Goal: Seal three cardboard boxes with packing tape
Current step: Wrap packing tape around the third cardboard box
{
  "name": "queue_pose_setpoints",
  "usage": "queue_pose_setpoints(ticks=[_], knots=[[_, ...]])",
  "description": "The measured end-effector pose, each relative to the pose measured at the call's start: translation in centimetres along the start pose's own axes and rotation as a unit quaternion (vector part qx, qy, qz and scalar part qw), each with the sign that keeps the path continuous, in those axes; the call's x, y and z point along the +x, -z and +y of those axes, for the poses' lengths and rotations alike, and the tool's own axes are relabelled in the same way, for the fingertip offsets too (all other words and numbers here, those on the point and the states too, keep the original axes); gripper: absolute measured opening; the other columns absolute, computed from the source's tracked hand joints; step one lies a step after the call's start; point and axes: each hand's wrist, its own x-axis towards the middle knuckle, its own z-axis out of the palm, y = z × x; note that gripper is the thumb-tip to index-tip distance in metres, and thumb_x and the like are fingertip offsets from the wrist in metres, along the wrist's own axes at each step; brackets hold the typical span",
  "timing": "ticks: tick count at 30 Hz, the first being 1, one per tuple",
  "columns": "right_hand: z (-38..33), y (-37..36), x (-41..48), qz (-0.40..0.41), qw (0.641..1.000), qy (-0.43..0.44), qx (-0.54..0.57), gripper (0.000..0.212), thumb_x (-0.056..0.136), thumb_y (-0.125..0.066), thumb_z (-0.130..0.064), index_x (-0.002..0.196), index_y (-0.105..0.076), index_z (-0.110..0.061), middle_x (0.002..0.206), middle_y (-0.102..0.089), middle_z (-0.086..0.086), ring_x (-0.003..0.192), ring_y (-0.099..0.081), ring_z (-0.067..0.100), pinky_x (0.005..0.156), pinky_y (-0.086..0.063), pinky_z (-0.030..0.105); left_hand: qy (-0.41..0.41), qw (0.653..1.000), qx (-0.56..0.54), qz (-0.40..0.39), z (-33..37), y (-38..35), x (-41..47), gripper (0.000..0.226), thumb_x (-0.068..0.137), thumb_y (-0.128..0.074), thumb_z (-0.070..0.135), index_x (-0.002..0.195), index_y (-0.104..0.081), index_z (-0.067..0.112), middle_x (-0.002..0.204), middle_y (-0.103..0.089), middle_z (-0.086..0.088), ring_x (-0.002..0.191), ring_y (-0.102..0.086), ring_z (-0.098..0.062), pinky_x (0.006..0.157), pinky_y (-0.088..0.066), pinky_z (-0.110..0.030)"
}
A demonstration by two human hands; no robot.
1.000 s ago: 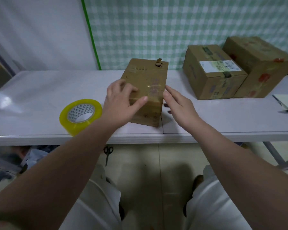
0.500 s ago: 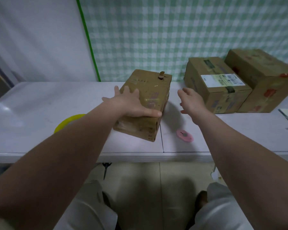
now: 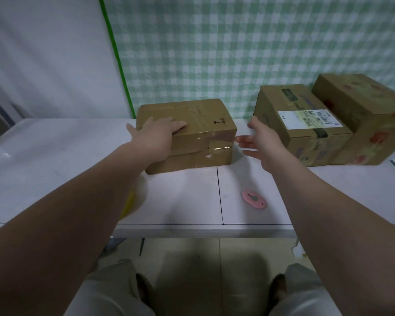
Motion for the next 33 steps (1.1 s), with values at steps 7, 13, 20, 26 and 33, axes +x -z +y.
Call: queue_pose_setpoints(ticks=[7,13,20,26,33], knots=[[0.7,-1.8,-5.1,-0.075,0.997,-0.014,0.01,0.047,0.102,-0.036,-0.044,0.135,-0.045,-0.011,0.08,-0.072,0.012,0.065,-0.06,0.02,0.065,-0.052,0.027,0.001,0.981,-0.182,0.07,-0.1,-1.0,-0.7,0.051,0.088,-0.038,0.009,0.127,-0.054,0.038,0.14,-0.049,0.007,0.136,-0.03,-0.027,0.115,-0.011,-0.058],[1.5,-2.0,-8.8,-0.145,0.989,-0.03,0.013,0.048,0.101,-0.037,-0.046,0.108,-0.06,-0.004,0.086,-0.075,0.012,0.077,-0.07,0.022,0.073,-0.056,0.031,-0.021,0.936,-0.343,0.082,0.0,-0.3,-3.5,0.028,0.086,-0.045,0.007,0.089,-0.065,0.025,0.092,-0.057,0.011,0.08,-0.047,-0.004,0.065,-0.035,-0.017],[0.6,-1.3,-9.6,0.028,0.986,0.131,-0.103,0.012,0.09,-0.06,-0.027,0.094,-0.07,-0.021,0.091,-0.07,-0.006,0.079,-0.061,0.01,0.079,-0.052,0.032,-0.057,0.933,-0.343,0.095,-1.5,-0.3,-5.9,0.022,0.083,-0.051,0.012,0.065,-0.059,0.023,0.099,-0.069,-0.004,0.101,-0.059,-0.021,0.086,-0.045,-0.038],[1.4,-2.3,-11.1,-0.067,0.958,0.151,-0.234,0.037,0.085,-0.069,-0.035,0.121,-0.065,-0.029,0.123,-0.06,-0.009,0.113,-0.056,0.012,0.086,-0.05,0.023,-0.09,0.906,-0.412,0.039,-1.5,-0.2,-8.3,0.014,0.068,-0.053,0.03,0.067,-0.064,0.021,0.092,-0.07,-0.005,0.096,-0.063,-0.022,0.082,-0.045,-0.031],[3.3,-1.9,-12.7,0.025,0.924,0.22,-0.312,0.005,0.084,-0.068,-0.032,0.088,-0.065,-0.033,0.105,-0.061,-0.006,0.08,-0.052,0.012,0.074,-0.042,0.026,-0.155,0.908,-0.389,-0.009,-2.2,-1.6,-10.2,0.018,0.065,-0.085,0.027,0.073,-0.07,0.021,0.107,-0.063,0.006,0.11,-0.053,0.004,0.09,-0.036,-0.013]])
